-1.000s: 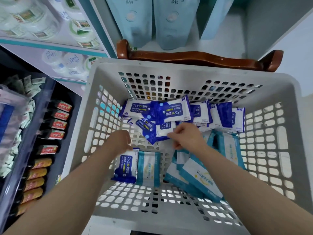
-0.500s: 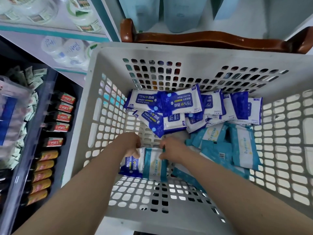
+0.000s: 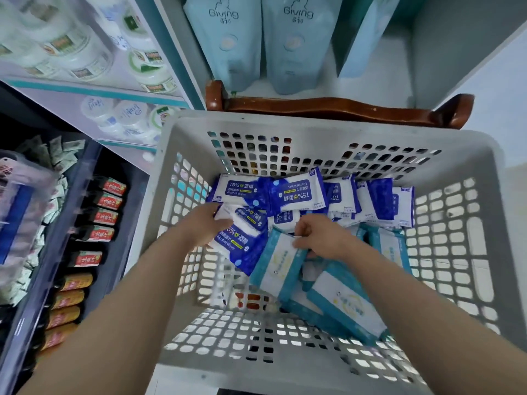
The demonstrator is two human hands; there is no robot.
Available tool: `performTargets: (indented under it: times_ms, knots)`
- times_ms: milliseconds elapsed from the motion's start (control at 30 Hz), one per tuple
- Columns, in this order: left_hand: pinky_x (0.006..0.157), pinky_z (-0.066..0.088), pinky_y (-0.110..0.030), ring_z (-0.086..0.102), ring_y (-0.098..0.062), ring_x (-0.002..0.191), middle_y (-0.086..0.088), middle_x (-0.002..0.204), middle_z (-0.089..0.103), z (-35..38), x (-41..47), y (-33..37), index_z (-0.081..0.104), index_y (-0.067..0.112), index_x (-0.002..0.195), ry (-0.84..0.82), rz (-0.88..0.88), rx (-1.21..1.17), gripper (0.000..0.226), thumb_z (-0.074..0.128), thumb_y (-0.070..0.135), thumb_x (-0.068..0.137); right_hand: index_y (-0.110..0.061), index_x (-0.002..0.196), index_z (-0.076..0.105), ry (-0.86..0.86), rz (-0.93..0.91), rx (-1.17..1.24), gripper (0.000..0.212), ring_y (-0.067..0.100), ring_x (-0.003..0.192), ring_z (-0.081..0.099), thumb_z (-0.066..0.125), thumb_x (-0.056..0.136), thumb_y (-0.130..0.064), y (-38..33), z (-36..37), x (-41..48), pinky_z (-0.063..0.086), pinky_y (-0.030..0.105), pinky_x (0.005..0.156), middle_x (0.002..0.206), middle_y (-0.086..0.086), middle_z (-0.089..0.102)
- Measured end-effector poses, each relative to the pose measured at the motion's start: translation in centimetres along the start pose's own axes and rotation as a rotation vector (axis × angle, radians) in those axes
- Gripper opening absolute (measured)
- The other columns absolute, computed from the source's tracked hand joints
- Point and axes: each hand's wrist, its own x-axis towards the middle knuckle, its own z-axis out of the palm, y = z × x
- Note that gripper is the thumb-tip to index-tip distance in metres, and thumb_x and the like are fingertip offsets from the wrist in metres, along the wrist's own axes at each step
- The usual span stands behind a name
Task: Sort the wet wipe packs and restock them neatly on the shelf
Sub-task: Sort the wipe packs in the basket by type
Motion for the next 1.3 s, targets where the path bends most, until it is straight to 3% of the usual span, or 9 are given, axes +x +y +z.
performTargets:
  times_ms: [133,267,400,567,700,867,1033,1167,1300]
  knots:
    - [0.074,0.058,-0.031,0.066,-0.014,0.078,-0.006,0.1,0.068,-0.3,1.1,3.2,0.056,0.01,0.116,0.069,-0.131,-0.666,0.021,0.052,0.02,0.098,-0.01,0.081,0.054,0.045,0.097,0.192,0.017,0.033,0.096,0.066,0.067,0.085,-0.001,0.4,-4.3,-2.2,0.058,0.049,0.081,0.101,0.022,0.066]
    - [0.073,0.053,-0.03,0.058,-0.011,0.074,-0.008,0.101,0.057,2.7,3.1,5.8,0.048,-0.001,0.13,0.067,-0.132,-0.758,0.035,0.049,0.014,0.098,-0.015,0.102,0.055,-0.03,0.159,0.206,0.027,0.032,0.097,0.066,0.066,0.085,0.001,2.1,-6.3,-4.3,0.059,0.044,0.079,0.111,0.018,0.063]
    - [0.074,0.048,-0.033,0.057,-0.02,0.081,-0.01,0.109,0.06,4.6,4.1,6.0,0.052,0.01,0.119,0.037,-0.129,-0.404,0.028,0.051,0.024,0.094,-0.017,0.122,0.058,-0.192,0.193,-0.168,0.042,0.024,0.085,0.066,0.071,0.083,-0.01,4.1,-5.8,-5.8,0.059,0.028,0.07,0.108,0.008,0.062]
    - [0.097,0.044,-0.04,0.051,-0.036,0.114,-0.024,0.134,0.044,6.1,3.6,5.6,0.042,0.001,0.13,0.166,-0.161,-0.077,0.056,0.062,0.034,0.088,-0.02,0.086,0.073,-0.109,0.154,-0.164,0.006,0.012,0.08,0.063,0.073,0.082,-0.024,6.0,-6.3,-7.0,0.049,0.021,0.07,0.088,-0.002,0.071]
    - [0.078,0.054,-0.034,0.059,-0.029,0.095,-0.019,0.116,0.058,8.4,0.8,5.2,0.051,-0.002,0.116,0.041,-0.266,-0.017,0.054,0.07,0.034,0.081,-0.015,0.133,0.05,0.331,0.287,-0.174,0.059,0.026,0.117,0.05,0.071,0.082,-0.037,8.4,-6.7,-6.9,0.046,0.035,0.094,0.133,0.011,0.048]
    - [0.081,0.043,-0.027,0.051,-0.023,0.109,-0.01,0.141,0.043,12.6,-1.2,5.3,0.035,0.011,0.143,-0.312,-0.187,0.024,0.07,0.066,0.04,0.087,-0.033,0.151,0.014,0.193,0.369,-0.196,0.093,0.036,0.142,0.02,0.071,0.08,-0.049,11.0,-5.3,-6.0,0.026,0.041,0.116,0.156,0.018,0.004]
    - [0.096,0.04,-0.026,0.045,-0.026,0.128,-0.013,0.148,0.036,13.2,0.0,4.9,0.043,0.017,0.14,-0.271,-0.163,0.142,0.061,0.06,0.047,0.089,-0.04,0.131,0.05,0.126,0.283,-0.116,0.057,0.031,0.124,0.043,0.07,0.079,-0.05,10.2,-5.2,-5.3,0.037,0.039,0.11,0.14,0.013,0.031]
    - [0.106,0.037,-0.035,0.041,-0.029,0.131,-0.012,0.144,0.04,13.1,0.1,5.1,0.046,0.013,0.133,-0.274,-0.164,0.08,0.051,0.044,0.049,0.096,-0.028,0.127,0.059,0.038,0.217,0.015,0.045,0.015,0.084,0.062,0.071,0.084,-0.022,9.5,-4.2,-5.5,0.052,0.017,0.072,0.115,0.004,0.053]
    - [0.102,0.042,-0.035,0.044,-0.024,0.126,-0.009,0.149,0.03,13.1,0.2,4.3,0.031,0.024,0.146,-0.249,-0.138,-0.029,0.079,0.066,0.054,0.082,-0.035,0.147,0.025,0.23,0.329,-0.259,0.096,0.036,0.141,0.016,0.08,0.069,-0.044,9.3,-4.3,-5.5,0.022,0.047,0.116,0.153,0.015,0.011]
